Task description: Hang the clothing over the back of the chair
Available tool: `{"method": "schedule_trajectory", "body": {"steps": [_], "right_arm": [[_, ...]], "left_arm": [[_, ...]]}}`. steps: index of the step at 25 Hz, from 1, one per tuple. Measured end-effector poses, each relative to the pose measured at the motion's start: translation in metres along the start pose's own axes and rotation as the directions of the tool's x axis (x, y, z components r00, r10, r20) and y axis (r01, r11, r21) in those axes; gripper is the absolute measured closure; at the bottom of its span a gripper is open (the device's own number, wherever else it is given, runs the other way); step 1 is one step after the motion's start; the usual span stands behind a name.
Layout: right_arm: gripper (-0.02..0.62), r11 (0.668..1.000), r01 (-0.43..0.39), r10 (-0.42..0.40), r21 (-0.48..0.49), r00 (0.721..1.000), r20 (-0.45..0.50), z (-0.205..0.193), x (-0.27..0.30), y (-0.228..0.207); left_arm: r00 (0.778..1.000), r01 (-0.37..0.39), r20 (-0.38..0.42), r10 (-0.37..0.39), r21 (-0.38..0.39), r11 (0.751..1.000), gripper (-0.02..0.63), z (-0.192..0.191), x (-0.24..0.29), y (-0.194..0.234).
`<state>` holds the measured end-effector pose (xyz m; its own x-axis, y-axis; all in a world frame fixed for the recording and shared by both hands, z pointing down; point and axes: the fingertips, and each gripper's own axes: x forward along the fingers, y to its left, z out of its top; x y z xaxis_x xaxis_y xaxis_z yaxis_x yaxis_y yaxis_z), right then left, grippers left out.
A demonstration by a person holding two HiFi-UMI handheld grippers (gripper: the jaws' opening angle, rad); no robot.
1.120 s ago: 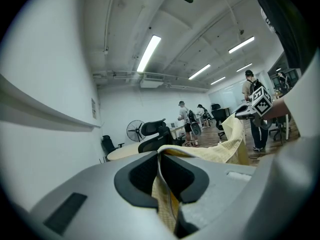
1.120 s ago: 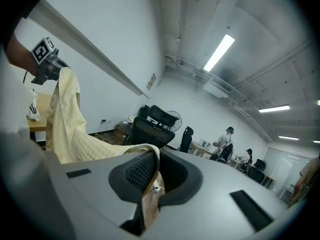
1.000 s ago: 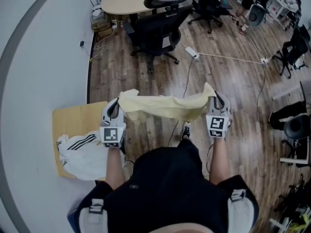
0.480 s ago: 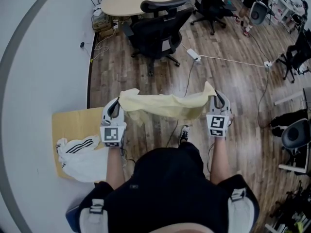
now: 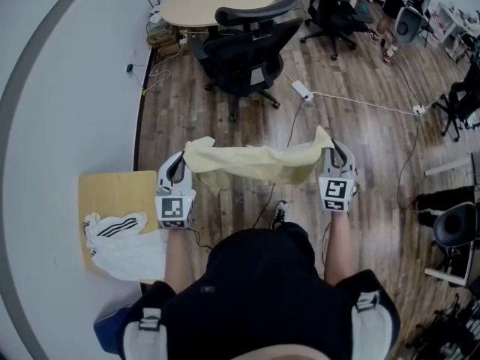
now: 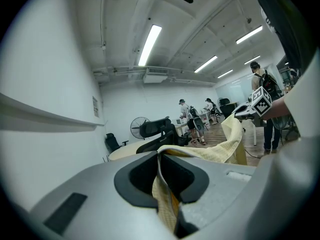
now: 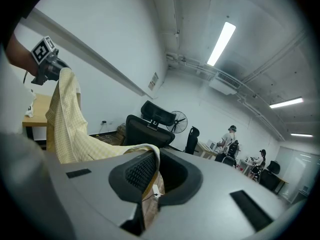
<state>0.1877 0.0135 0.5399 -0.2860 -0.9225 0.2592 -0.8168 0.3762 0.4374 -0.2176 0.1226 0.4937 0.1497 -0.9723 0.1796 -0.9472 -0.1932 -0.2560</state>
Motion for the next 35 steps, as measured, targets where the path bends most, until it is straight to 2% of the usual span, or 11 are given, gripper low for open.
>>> {"method": "schedule_trajectory", "body": {"steps": [12, 35], "right_arm": [[0.592, 0.999, -0.05, 0.05, -0.006, 0.997, 0.057, -0.005, 0.04, -0.042], [0.591, 0.996, -0.091, 0.09, 0.003, 0.993, 0.081, -0.029, 0.087, -0.113]], "left_arm": [[0.999, -0.041, -0.022, 0.042, 0.018, 0.999, 0.588, 0.018, 0.036, -0.025], [0.995, -0.094, -0.015, 0.094, 0.019, 0.995, 0.588, 0.048, 0.097, -0.069]]}}
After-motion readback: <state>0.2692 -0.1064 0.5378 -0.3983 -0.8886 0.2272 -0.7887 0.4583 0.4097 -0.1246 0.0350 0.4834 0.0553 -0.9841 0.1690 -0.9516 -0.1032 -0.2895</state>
